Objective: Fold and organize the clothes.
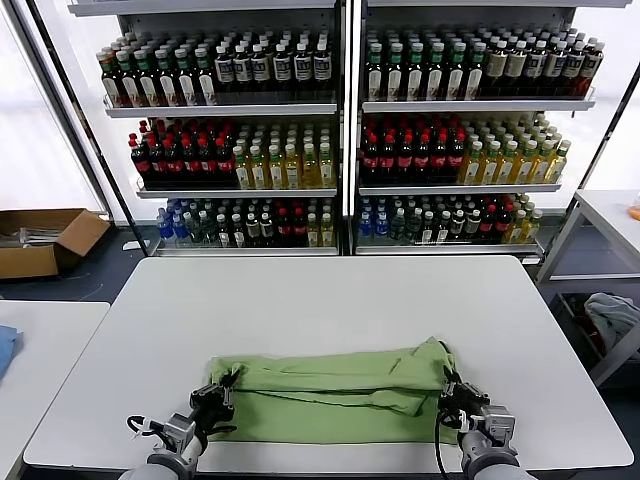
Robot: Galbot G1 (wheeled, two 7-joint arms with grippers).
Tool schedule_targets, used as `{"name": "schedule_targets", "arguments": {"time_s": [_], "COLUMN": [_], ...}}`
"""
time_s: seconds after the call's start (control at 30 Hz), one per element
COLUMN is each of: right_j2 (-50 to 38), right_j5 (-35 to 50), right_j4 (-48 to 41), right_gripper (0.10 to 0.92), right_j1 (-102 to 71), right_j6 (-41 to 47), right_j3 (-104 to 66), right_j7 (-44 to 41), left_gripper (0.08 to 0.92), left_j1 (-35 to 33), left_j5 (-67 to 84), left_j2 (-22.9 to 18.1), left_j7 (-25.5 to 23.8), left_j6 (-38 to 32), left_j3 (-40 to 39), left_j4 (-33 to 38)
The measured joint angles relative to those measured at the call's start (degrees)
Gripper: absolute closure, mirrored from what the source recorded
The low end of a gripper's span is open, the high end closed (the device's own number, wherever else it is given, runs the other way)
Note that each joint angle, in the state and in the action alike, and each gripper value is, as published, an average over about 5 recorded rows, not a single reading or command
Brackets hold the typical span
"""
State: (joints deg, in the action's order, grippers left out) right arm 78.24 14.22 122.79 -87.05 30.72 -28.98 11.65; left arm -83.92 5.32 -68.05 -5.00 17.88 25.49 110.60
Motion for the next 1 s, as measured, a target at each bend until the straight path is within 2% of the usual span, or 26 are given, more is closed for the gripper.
{"name": "schedule_targets", "arguments": {"time_s": [0.13,0.2,0.57,0.87,1.0], "right_j2": [0.02,0.10,0.22,-0.51,-0.92], "right_j5": [-1.52,-2.44,-5.54,-3.14,-1.67], "right_j4": [-0.57,-1.16,-2.46,2.28,5.34], "right_gripper": [0.886,0.856,0.518,0.263,0.209], "right_j1": [-0.10,-0.09,-0.65,-0.90,-0.60], "right_j6": [-0.02,-0.04,-0.71,-1.78,-1.97], "right_j3": [0.58,0.82,1.20,-0.15,-0.47], "right_j7": [-0.27,-0.36,0.12,0.14,0.27], "left_gripper": [0.887,0.837,0.526,0.266,0.189], "left_j1": [-0.07,-0.22,-1.27,-1.94,-2.32], "left_j5": [-0.41,-0.59,-0.67,-0.51,-0.48], "left_j2": [-0.25,-0.37,0.02,-0.45,-0.90], "left_j7": [-0.09,-0.10,0.08,0.84,1.68], "left_j6": [-0.17,-0.27,0.12,0.46,1.07], "left_j3": [0.00,0.06,1.27,2.26,2.75], "left_j4": [0.13,0.42,4.21,7.41,8.02]}}
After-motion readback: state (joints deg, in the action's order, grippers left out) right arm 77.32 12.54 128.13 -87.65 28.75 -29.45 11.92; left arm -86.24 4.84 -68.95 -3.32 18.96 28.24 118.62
